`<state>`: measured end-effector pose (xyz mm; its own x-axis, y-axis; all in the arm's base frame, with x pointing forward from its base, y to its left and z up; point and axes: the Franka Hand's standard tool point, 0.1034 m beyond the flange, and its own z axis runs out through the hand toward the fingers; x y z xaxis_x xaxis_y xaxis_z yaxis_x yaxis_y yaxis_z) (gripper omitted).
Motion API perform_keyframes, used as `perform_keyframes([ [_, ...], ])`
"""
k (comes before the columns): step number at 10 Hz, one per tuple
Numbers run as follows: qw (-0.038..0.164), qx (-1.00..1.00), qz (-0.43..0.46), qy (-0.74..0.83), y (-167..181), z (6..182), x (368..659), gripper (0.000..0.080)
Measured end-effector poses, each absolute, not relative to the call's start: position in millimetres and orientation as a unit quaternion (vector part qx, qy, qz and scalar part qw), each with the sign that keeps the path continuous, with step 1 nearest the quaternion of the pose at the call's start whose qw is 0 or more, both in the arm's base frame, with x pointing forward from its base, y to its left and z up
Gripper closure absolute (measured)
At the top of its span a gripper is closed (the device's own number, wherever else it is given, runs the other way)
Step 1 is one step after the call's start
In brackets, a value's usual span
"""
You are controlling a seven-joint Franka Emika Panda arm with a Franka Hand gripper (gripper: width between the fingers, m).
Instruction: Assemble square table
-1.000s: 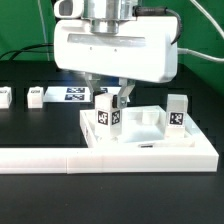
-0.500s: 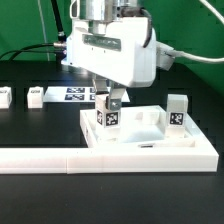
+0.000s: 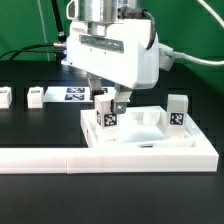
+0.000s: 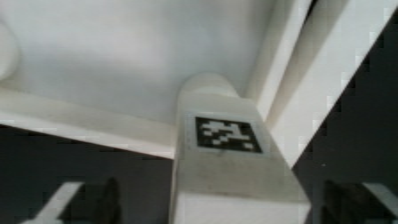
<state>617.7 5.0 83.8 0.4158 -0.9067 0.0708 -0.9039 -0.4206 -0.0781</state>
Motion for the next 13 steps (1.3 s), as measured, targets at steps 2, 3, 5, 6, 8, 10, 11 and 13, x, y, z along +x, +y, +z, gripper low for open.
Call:
perform_keyframes([
  [2,0.011,-0.894,-0.058,0.445,7.2,84.8,619.8,0.0158],
  [3,0.009,-0.92,-0.064,0.388,8.0,85.6,621.4,0.0152],
  [5,0.003,-0.954,-0.072,0.292,5.0,86.9,623.8,0.0151],
  [6,-0.001,-0.968,-0.074,0.239,4.7,86.9,624.0,0.0151],
  [8,-0.007,-0.985,-0.074,0.153,8.1,86.5,624.0,0.0151],
  [10,-0.013,-0.995,-0.073,0.063,5.2,86.2,623.9,0.0151],
  [11,-0.016,-0.996,-0.072,0.039,5.2,86.0,623.7,0.0151],
  [13,-0.024,-0.997,-0.073,-0.033,4.6,85.5,623.5,0.0151],
])
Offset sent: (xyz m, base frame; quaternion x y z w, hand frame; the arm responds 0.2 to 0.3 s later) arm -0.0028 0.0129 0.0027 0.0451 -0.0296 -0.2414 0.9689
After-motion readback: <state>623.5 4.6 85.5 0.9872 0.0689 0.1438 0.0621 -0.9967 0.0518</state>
